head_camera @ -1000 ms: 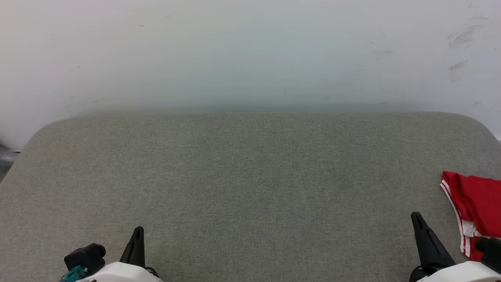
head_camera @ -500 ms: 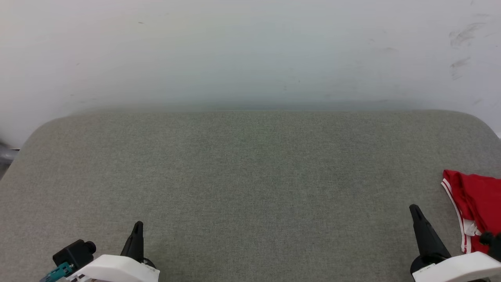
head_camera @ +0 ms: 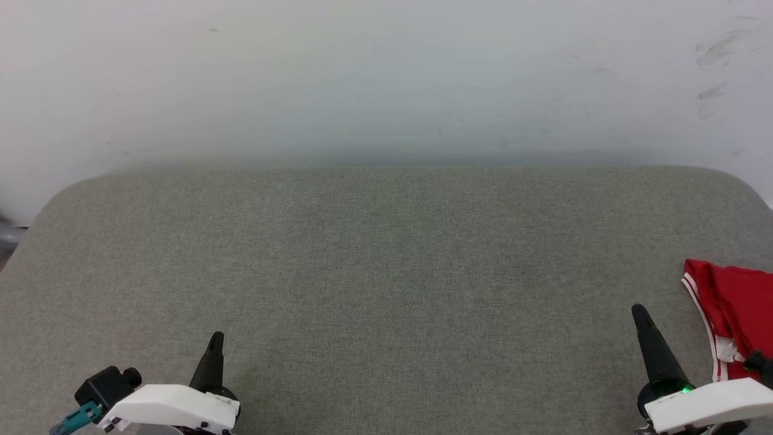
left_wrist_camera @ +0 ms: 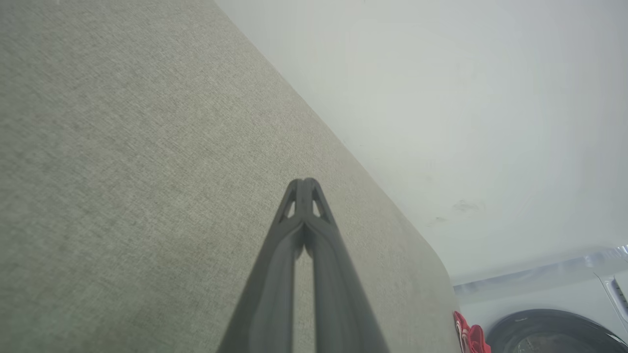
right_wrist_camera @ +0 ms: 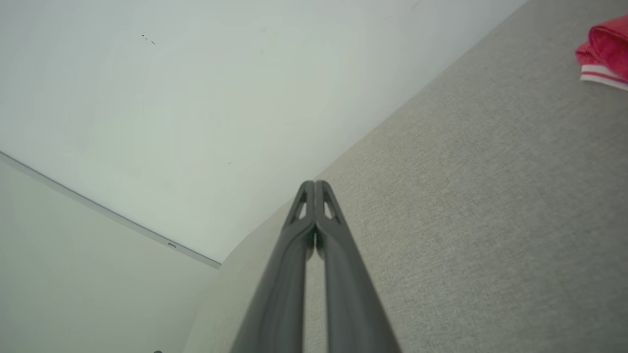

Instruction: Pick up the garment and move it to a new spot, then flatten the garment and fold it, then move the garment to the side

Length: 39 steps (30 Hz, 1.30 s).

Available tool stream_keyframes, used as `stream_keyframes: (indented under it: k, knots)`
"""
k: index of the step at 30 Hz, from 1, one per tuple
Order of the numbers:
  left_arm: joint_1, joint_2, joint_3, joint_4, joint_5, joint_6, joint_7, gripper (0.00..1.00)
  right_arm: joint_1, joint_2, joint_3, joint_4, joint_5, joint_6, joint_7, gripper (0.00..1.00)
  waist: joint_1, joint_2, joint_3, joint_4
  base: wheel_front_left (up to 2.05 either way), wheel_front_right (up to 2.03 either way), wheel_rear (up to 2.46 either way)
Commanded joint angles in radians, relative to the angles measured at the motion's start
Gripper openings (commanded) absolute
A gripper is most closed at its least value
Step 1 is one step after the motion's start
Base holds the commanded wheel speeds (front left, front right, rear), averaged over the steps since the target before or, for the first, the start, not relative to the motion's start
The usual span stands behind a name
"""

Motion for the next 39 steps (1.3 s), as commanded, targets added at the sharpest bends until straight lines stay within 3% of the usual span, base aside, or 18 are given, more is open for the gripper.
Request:
stream_keyframes:
  k: [1, 39]
  knots:
    - [-0.032, 0.000, 0.015, -0.008, -0.028, -0.009, 0.008, 0.00, -0.028, -0.008, -0.001, 0.001, 0.036, 0.000, 0.004, 0.00, -0.0001, 0.0000, 0.001, 0.000, 0.00, 0.00, 0.00]
    - [-0.073, -0.058, 0.103, -0.002, -0.351, -0.077, 0.106, 0.00, -0.116, -0.006, -0.010, 0.113, 0.414, 0.000, 0.024, 0.00, -0.0001, 0.0000, 0.025, -0.003, 0.00, 0.00, 0.00]
